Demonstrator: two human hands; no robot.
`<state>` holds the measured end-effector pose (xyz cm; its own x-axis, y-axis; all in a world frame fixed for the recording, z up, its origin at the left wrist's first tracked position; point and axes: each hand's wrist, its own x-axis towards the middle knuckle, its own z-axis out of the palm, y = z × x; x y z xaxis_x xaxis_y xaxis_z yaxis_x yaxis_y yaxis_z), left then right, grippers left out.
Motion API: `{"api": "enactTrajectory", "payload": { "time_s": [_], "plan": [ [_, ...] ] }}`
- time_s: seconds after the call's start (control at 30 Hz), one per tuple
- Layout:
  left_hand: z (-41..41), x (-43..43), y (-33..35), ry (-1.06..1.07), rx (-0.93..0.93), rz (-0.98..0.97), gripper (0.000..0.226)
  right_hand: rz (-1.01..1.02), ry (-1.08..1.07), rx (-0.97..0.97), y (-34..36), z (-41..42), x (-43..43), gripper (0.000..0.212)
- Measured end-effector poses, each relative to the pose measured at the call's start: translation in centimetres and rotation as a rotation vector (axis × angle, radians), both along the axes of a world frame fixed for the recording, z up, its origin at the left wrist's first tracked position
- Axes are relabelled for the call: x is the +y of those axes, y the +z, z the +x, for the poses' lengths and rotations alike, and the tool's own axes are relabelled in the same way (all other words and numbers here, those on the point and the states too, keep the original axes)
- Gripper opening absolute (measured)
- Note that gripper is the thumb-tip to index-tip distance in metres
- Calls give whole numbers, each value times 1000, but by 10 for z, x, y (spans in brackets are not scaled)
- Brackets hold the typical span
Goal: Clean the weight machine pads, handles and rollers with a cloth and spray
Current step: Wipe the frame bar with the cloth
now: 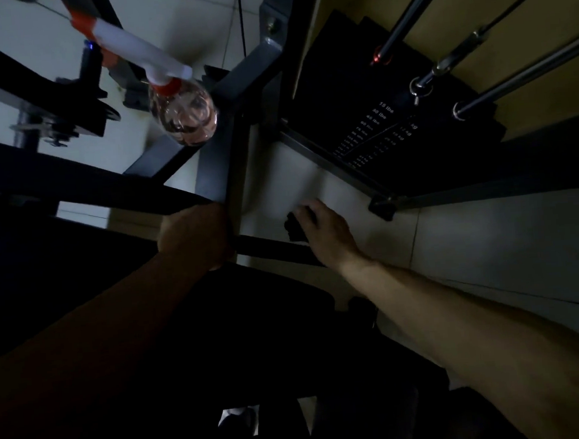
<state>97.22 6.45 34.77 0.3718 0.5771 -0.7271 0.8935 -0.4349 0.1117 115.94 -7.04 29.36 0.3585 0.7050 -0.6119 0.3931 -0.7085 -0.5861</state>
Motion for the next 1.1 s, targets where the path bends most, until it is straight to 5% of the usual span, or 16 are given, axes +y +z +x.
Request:
{"api": "enactTrajectory", "payload": {
  "time_s": [0.07, 0.17, 0.23, 0.37, 0.43, 0.5, 0.57, 0.67, 0.77, 0.93, 1.0, 1.1],
  "plan": [
    [0, -3, 3, 59, -45, 25, 16, 207, 277, -7, 8, -13, -14, 37],
    [1, -5, 6, 77, -42, 22, 15, 157, 560, -21, -2, -29, -19, 45],
    [0, -3, 6, 31, -30, 48, 16, 164, 454, -105, -7, -33, -7, 28],
    [2, -2, 9, 35, -6, 2, 25, -104, 455, -86, -26, -32, 32, 35],
    [2, -4, 13, 6, -14, 67, 26, -243, 264, -14, -30, -28, 41, 41],
    [3, -4, 17, 6, -19, 87, 27, -111, 40, 49, -17, -31, 37, 41],
    [3, -5, 18, 22, 7, 62, 29, 128, 122, 107, -2, -39, 19, 30],
    [3, -8, 15, -23, 29, 127, 25, 96, 523, 42, -8, -43, 7, 41],
    [3, -8, 12, -60, 45, 160, 23, 50, 527, -10, -22, -43, 29, 22],
    [5, -6, 17, 33, 25, 111, 22, -151, 480, -49, -29, -40, 63, 39],
    [4, -6, 18, 42, 9, 117, 23, -6, 342, -179, -18, -42, 53, 41],
    [3, -1, 18, 58, 20, 82, 24, 176, 457, 7, -1, -57, 23, 29]
  ]
}}
